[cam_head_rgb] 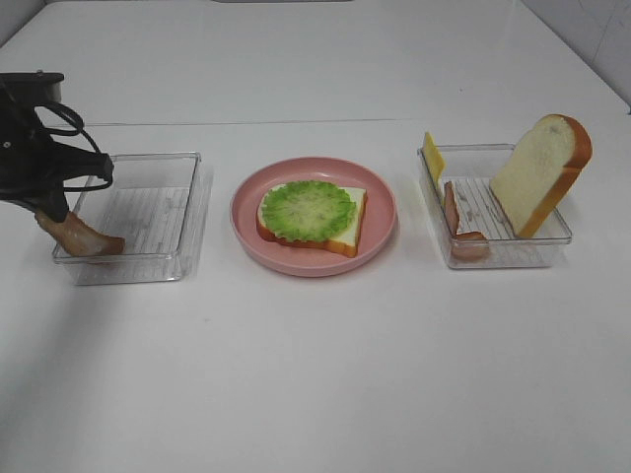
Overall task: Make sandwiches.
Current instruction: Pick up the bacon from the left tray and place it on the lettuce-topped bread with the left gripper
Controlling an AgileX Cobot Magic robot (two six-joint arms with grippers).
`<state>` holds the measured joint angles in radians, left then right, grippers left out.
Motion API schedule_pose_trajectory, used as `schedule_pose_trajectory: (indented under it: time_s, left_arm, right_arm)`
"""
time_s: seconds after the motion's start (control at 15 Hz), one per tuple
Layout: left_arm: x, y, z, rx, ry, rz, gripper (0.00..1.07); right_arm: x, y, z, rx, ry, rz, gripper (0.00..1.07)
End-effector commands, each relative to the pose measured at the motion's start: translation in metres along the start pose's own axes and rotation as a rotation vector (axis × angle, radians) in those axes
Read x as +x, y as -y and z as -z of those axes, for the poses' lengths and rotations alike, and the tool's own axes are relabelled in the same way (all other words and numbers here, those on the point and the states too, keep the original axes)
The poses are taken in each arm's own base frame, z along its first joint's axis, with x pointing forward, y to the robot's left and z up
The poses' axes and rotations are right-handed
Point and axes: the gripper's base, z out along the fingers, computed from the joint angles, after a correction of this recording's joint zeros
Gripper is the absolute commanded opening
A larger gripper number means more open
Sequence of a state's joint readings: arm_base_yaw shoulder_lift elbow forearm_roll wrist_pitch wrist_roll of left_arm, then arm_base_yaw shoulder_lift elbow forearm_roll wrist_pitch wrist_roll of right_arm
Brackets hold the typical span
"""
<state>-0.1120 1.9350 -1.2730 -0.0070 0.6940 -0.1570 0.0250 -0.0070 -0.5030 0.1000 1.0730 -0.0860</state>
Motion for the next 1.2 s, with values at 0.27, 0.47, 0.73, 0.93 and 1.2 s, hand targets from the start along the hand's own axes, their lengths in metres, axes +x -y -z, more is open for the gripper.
schedule_pose_trajectory:
  time_s: [0.27, 0.47, 0.73, 0.93, 1.2]
  left_arm:
    - [-0.029, 0.019, 0.044, 0.182, 0.147, 0.057, 0.0]
    - [-0.046, 0.036, 0.063, 0.376, 0.234, 0.101, 0.0]
    - [-0.054, 0.063, 0.074, 0.569, 0.343, 0.135, 0.0]
    - [-0.052, 0.11, 0.078, 0.654, 0.454, 0.115, 0.0]
    - [-0.037, 0.159, 0.047, 0.682, 0.418, 0.15, 0.0]
  right_arm:
    - [-0.001, 0.0, 0.001, 0.003, 0.018, -0.002, 0.83]
    - [-0.001, 0.0, 0.001, 0.003, 0.018, -0.002, 0.83]
    - [-0.001, 0.0, 0.001, 0.003, 0.018, -0.002, 0.83]
    - [-0.001, 0.0, 0.001, 0.003, 0.018, -0.002, 0.83]
    - [-0.001, 0.0, 0.001, 0.003, 0.018, -0.002, 0.83]
